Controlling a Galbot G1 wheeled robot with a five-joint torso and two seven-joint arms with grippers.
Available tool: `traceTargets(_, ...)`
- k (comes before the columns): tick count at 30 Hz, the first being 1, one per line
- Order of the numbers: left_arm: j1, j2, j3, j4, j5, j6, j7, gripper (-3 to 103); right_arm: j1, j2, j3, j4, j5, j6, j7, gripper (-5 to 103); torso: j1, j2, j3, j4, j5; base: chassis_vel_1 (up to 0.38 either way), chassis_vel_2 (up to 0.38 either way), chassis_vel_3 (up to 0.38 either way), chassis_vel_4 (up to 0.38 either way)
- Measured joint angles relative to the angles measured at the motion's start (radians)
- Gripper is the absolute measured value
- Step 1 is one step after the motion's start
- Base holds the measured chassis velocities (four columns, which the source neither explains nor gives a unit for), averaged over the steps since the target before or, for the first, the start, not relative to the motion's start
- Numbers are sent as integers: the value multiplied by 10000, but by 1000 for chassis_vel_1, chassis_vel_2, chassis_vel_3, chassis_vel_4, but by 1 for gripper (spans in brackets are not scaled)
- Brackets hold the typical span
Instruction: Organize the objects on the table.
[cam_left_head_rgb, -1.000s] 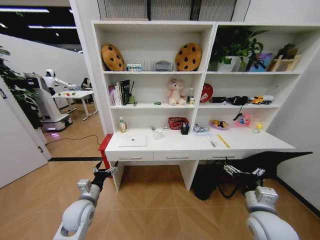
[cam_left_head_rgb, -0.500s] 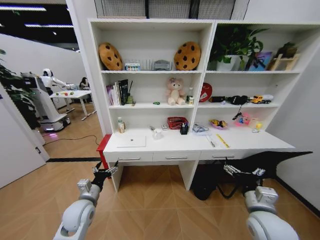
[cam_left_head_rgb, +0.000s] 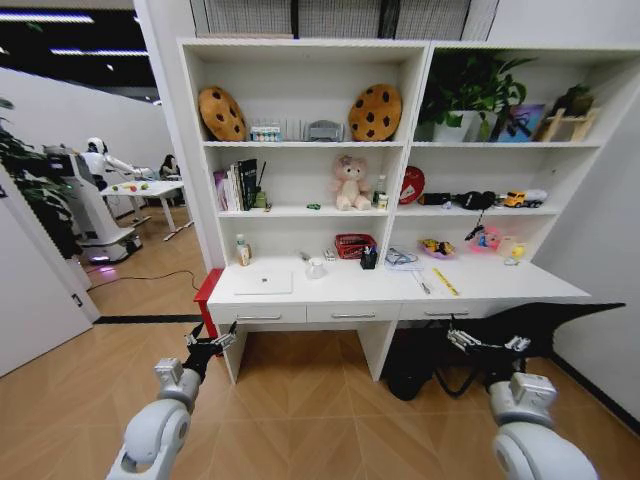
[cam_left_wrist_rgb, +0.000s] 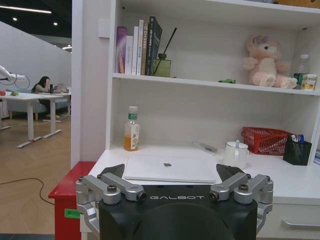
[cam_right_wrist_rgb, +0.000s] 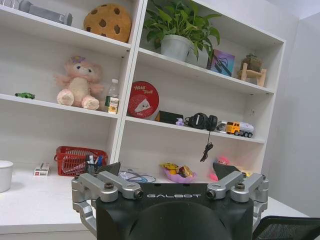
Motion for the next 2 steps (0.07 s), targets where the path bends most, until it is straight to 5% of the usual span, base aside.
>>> traceTargets(2, 0, 0, 0, 0, 0, 0, 0, 100, 0, 0, 0, 0, 0, 0, 0, 100, 0, 0, 0, 0, 0, 0, 0, 0, 0)
